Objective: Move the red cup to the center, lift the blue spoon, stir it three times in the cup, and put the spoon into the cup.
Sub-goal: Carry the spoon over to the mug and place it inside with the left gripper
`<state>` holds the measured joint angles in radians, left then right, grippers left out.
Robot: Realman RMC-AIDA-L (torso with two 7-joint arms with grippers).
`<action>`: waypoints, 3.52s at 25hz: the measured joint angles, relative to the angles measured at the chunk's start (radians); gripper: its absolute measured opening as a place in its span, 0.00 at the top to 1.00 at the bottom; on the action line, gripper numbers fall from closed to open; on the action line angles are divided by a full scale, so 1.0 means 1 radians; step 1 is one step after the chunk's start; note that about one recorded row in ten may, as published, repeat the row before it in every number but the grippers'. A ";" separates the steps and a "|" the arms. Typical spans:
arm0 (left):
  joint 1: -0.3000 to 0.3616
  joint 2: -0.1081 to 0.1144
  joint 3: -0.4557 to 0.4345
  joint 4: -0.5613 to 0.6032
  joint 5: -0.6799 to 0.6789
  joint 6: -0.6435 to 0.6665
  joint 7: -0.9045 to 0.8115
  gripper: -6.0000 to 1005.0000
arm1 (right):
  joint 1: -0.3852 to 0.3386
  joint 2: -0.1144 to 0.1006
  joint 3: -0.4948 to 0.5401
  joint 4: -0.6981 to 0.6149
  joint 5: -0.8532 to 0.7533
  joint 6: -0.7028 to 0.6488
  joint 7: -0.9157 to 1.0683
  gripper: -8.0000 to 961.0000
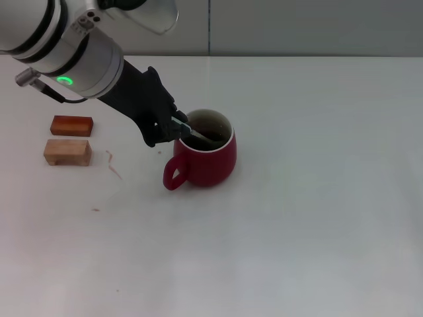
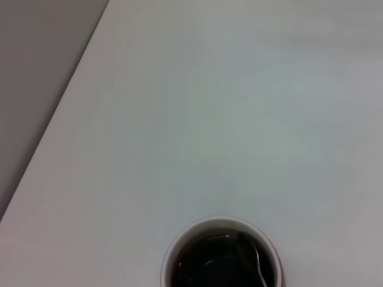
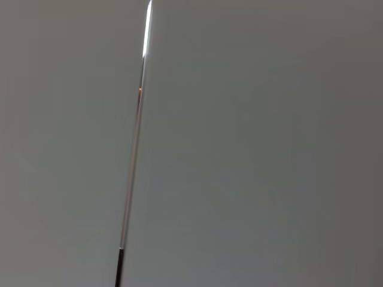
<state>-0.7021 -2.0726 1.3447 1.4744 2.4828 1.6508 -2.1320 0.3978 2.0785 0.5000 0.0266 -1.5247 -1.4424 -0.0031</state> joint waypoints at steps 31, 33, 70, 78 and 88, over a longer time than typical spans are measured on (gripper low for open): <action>0.020 0.003 0.035 -0.042 0.046 -0.101 -0.003 0.85 | -0.004 0.000 0.000 0.003 0.000 -0.011 0.000 0.31; 0.020 0.003 0.033 -0.032 0.036 -0.081 -0.001 0.85 | -0.004 0.000 0.000 0.003 0.000 -0.011 0.000 0.31; 0.045 0.002 0.083 -0.012 0.073 -0.140 -0.011 0.85 | -0.004 0.000 0.000 0.003 0.000 -0.010 0.000 0.31; 0.048 0.003 0.082 0.022 0.044 -0.079 -0.006 0.85 | -0.002 0.000 0.000 0.003 0.000 -0.010 0.000 0.31; 0.045 -0.001 0.096 -0.016 -0.022 -0.136 -0.001 0.85 | -0.002 -0.001 0.000 0.018 0.000 -0.010 0.000 0.31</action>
<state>-0.6573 -2.0736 1.4410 1.4583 2.4605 1.5144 -2.1326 0.3955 2.0770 0.5000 0.0445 -1.5247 -1.4527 -0.0029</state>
